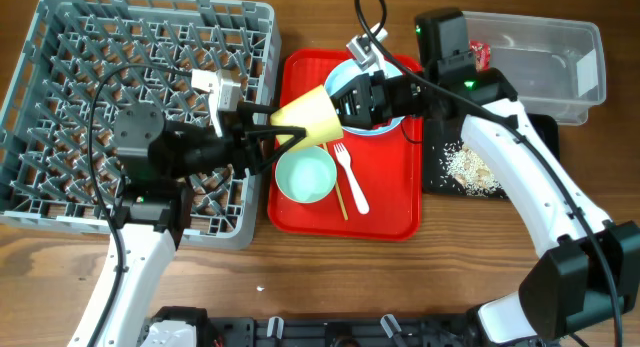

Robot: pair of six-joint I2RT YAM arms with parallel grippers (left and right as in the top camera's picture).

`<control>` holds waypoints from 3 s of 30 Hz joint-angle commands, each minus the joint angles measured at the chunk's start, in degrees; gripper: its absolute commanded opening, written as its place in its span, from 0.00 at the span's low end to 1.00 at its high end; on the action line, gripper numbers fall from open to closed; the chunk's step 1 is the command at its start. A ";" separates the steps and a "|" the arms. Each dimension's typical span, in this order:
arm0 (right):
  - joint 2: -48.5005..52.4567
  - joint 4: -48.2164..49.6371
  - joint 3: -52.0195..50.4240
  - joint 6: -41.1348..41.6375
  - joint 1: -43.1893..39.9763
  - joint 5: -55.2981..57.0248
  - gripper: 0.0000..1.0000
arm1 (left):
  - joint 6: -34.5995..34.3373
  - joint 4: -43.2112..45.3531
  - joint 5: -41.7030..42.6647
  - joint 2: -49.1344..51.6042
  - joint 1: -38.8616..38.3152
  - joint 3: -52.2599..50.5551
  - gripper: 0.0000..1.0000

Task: Sort waste into correct bins and load items into the dishwasher rack
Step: 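Place the yellow cup into the dish rack with the left gripper, then grasp the green bowl on the red tray with the left gripper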

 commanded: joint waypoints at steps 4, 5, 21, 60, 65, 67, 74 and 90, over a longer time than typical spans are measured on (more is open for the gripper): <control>-0.39 -8.63 0.98 -2.29 -4.76 25.29 0.55 | 9.51 -8.57 -2.47 0.15 9.09 0.57 0.49; -0.42 -10.51 0.98 -3.48 -4.90 28.20 0.55 | 10.97 -11.37 -4.55 0.15 10.51 0.57 0.47; -1.99 -40.57 15.23 -16.28 -5.55 67.78 0.50 | 12.90 -63.23 -56.74 -7.45 20.33 14.75 0.23; -2.32 -40.85 15.21 -16.13 -15.61 67.30 0.78 | 15.67 -56.70 -57.70 11.34 20.31 18.03 1.00; -2.32 -40.92 15.21 -17.42 -15.61 67.30 0.86 | 15.52 -57.96 -56.19 2.73 11.74 19.65 1.00; -2.32 -41.53 15.21 -17.57 -15.61 67.54 0.88 | 15.52 -58.60 -57.75 2.21 5.90 19.63 1.00; -3.80 -42.03 15.23 -11.17 -19.71 72.83 1.00 | 15.30 -53.86 -54.51 7.15 -14.43 19.63 1.00; -4.26 -42.38 15.19 -11.58 -25.68 66.34 1.00 | 15.32 -50.77 -71.63 36.13 -36.83 19.63 0.59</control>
